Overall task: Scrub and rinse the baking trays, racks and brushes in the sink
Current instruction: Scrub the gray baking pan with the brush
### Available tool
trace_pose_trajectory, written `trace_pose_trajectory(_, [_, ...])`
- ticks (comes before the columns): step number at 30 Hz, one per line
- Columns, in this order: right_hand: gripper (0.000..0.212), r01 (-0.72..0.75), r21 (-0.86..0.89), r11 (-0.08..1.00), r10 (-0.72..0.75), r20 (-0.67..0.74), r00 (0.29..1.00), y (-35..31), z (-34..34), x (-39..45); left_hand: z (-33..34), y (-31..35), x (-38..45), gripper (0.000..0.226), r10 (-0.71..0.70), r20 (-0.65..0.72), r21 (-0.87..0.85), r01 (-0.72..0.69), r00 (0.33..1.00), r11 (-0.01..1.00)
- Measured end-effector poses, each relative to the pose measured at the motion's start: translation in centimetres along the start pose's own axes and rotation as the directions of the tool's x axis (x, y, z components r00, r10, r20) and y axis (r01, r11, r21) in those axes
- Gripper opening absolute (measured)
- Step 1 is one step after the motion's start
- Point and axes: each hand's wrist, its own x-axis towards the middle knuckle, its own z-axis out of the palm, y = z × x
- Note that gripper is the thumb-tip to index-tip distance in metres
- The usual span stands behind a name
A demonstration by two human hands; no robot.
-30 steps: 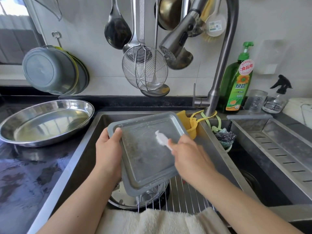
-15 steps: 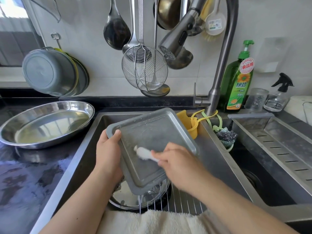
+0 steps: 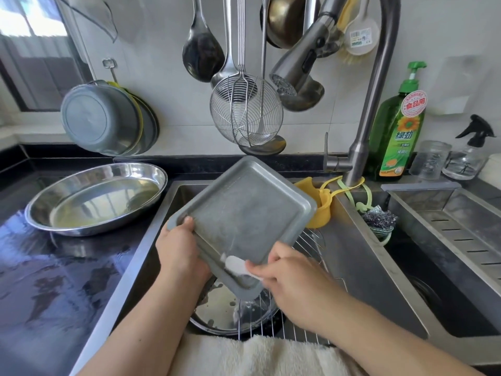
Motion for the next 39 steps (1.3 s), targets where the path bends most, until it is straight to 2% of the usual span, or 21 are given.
trace_pose_trajectory(1, [0.034, 0.002, -0.001, 1.000, -0.002, -0.029, 1.000, -0.3, -0.3, 0.0, -0.1, 0.2, 0.1, 0.017, -0.009, -0.003, -0.032, 0.009, 1.000, 0.999])
trace_pose_trajectory(3, [0.025, -0.111, -0.010, 0.994, 0.108, -0.164, 0.980, 1.1, -1.2, 0.9, -0.1, 0.3, 0.0, 0.018, -0.014, 0.006, -0.044, 0.015, 1.000, 0.999])
trace_pose_trajectory(5, [0.037, -0.259, -0.061, 0.964, 0.231, -0.291, 0.928, 3.0, -2.6, 2.0, 0.0, 0.0, -0.1, 0.016, -0.008, 0.033, -0.028, 0.009, 0.999, 1.000])
trace_pose_trajectory(6, [0.044, -0.275, -0.114, 0.955, 0.228, -0.314, 0.922, 3.2, -3.0, 2.0, 0.1, -0.2, -0.2, 0.015, -0.004, 0.038, -0.016, 0.005, 0.999, 1.000])
trace_pose_trajectory(8, [0.040, -0.264, -0.076, 0.962, 0.236, -0.264, 0.935, 2.4, -2.6, 1.4, 0.2, -0.2, -0.4, 0.015, 0.006, 0.030, -0.004, -0.006, 1.000, 1.000])
trace_pose_trajectory(10, [0.030, -0.124, -0.041, 0.991, 0.117, -0.158, 0.981, 0.3, -1.0, -0.3, 0.1, 0.0, -0.3, 0.016, 0.016, 0.019, -0.025, -0.015, 1.000, 1.000])
trace_pose_trajectory(12, [0.037, -0.008, -0.073, 0.997, 0.001, -0.098, 0.995, -0.3, 0.1, -0.4, -0.1, 0.1, 0.0, 0.018, 0.028, 0.012, -0.051, -0.027, 1.000, 0.998])
trace_pose_trajectory(14, [0.035, -0.128, -0.045, 0.991, 0.118, -0.179, 0.977, 2.1, -0.9, 1.9, 0.0, 0.0, 0.0, 0.018, 0.022, 0.021, -0.056, -0.021, 1.000, 0.998])
trace_pose_trajectory(16, [0.031, -0.333, -0.018, 0.943, 0.316, -0.270, 0.910, 3.8, -2.4, 3.4, 0.2, -0.3, -0.1, 0.018, 0.014, 0.043, -0.033, -0.013, 0.999, 0.999])
trace_pose_trajectory(17, [0.034, -0.356, -0.047, 0.933, 0.331, -0.273, 0.903, 4.3, -2.3, 3.3, 0.2, -0.4, -0.2, 0.018, 0.018, 0.052, -0.014, -0.018, 0.998, 1.000])
trace_pose_trajectory(18, [0.039, -0.320, -0.063, 0.945, 0.295, -0.254, 0.921, 3.9, -1.9, 2.7, 0.2, -0.5, -0.2, 0.018, 0.022, 0.055, 0.007, -0.022, 0.998, 1.000])
trace_pose_trajectory(20, [0.045, -0.126, -0.033, 0.992, 0.120, -0.144, 0.982, 1.5, -0.4, 0.5, 0.2, -0.2, -0.2, 0.017, 0.018, 0.050, 0.016, -0.019, 0.999, 1.000])
trace_pose_trajectory(22, [0.040, -0.040, -0.043, 0.998, 0.035, -0.108, 0.994, 0.7, 0.1, 0.2, 0.1, 0.0, 0.0, 0.016, 0.015, 0.032, 0.014, -0.015, 0.999, 1.000])
trace_pose_trajectory(24, [0.026, -0.244, -0.002, 0.970, 0.236, -0.239, 0.942, 2.5, -1.3, 2.6, 0.0, 0.1, 0.0, 0.015, -0.001, 0.036, 0.016, 0.001, 0.999, 1.000])
trace_pose_trajectory(26, [0.022, -0.378, 0.150, 0.913, 0.406, -0.283, 0.869, 3.9, -2.3, 3.7, 0.0, -0.1, 0.1, 0.012, -0.023, 0.038, 0.022, 0.023, 0.999, 1.000])
trace_pose_trajectory(29, [0.037, -0.229, 0.217, 0.949, 0.297, -0.369, 0.881, 4.3, -2.3, 3.0, 0.1, -0.1, 0.4, 0.010, -0.057, 0.027, 0.017, 0.056, 0.998, 0.998])
trace_pose_trajectory(32, [0.033, -0.180, 0.360, 0.916, 0.366, -0.562, 0.742, 4.9, -3.5, 2.3, -0.1, -0.2, 0.7, 0.020, -0.097, 0.011, -0.025, 0.097, 0.995, 0.995])
trace_pose_trajectory(34, [0.021, -0.222, 0.574, 0.789, 0.520, -0.429, 0.739, 5.5, -3.6, 2.6, -0.1, -0.3, 0.5, 0.021, -0.128, 0.009, -0.037, 0.128, 0.992, 0.991])
trace_pose_trajectory(36, [0.020, -0.215, 0.821, 0.529, 0.581, -0.166, 0.797, 4.7, -3.3, 2.5, 0.0, -0.3, 0.2, 0.021, -0.155, 0.033, -0.047, 0.157, 0.987, 0.987])
trace_pose_trajectory(37, [0.018, -0.202, 0.879, 0.432, 0.566, -0.090, 0.819, 4.3, -3.2, 2.4, 0.1, -0.2, 0.2, 0.020, -0.160, 0.070, -0.038, 0.163, 0.985, 0.986])
trace_pose_trajectory(39, [0.016, -0.214, 0.866, 0.452, 0.550, -0.081, 0.831, 4.5, -3.4, 2.3, 0.1, 0.1, 0.3, 0.017, -0.136, 0.205, 0.056, 0.127, 0.969, 0.990])
